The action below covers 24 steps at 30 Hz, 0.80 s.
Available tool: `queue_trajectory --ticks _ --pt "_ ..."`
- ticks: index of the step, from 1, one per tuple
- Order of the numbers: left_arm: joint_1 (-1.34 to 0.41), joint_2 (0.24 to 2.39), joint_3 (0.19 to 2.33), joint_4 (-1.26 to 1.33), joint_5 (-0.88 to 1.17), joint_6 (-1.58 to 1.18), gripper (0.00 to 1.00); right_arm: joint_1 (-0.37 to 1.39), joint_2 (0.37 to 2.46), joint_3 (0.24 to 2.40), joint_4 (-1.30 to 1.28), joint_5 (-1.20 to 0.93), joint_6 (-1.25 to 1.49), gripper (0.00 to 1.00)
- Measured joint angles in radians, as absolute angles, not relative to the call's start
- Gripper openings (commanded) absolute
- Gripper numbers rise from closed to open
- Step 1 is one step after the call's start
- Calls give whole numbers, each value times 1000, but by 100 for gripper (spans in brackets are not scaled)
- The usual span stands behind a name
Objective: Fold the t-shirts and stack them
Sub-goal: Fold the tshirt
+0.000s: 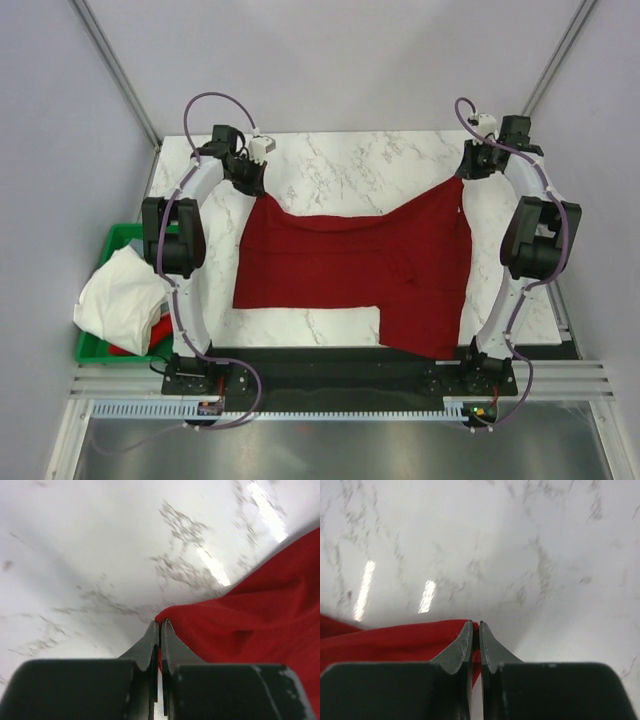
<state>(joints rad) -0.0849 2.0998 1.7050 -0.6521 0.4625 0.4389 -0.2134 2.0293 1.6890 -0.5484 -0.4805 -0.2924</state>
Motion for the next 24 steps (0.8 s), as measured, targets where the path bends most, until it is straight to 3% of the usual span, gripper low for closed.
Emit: queue_trajectory --ticks 5,11,24 --pt "-80 2241 1872 -615 404 439 2 -214 2243 1883 -509 -440 -293 0" --pt "-80 2328 1893 -559 268 434 2 -214 2408 1985 -485 -397 -287 0" --pt "-81 2412 2011 -480 52 402 2 -190 2474 2069 -426 -334 -269 0"
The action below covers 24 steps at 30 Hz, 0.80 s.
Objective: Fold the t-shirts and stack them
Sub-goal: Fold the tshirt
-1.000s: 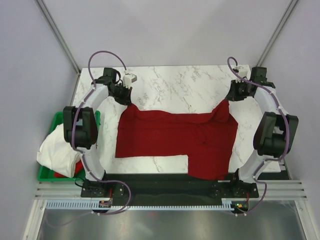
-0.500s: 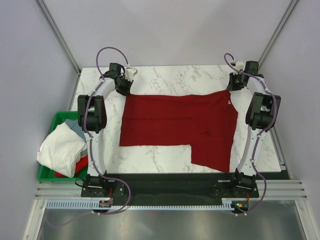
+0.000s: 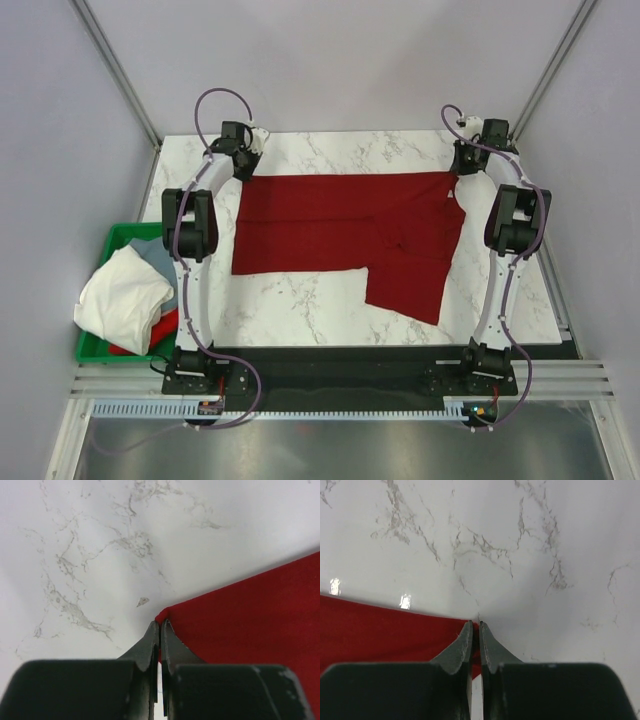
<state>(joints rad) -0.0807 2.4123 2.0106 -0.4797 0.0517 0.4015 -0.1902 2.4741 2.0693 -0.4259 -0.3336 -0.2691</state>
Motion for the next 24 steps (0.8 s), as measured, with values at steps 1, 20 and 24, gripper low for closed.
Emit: queue_trajectory --ticks 1,20,24 --pt "-82 2412 2011 -477 41 402 2 -187 2486 2085 -420 -332 -266 0" --pt "-108 2401 2179 -441 -120 333 48 -186 2451 2142 -352 -273 -179 67" --pt "-107 2196 2055 -443 -94 322 49 -186 2237 2007 -373 -349 -187 64"
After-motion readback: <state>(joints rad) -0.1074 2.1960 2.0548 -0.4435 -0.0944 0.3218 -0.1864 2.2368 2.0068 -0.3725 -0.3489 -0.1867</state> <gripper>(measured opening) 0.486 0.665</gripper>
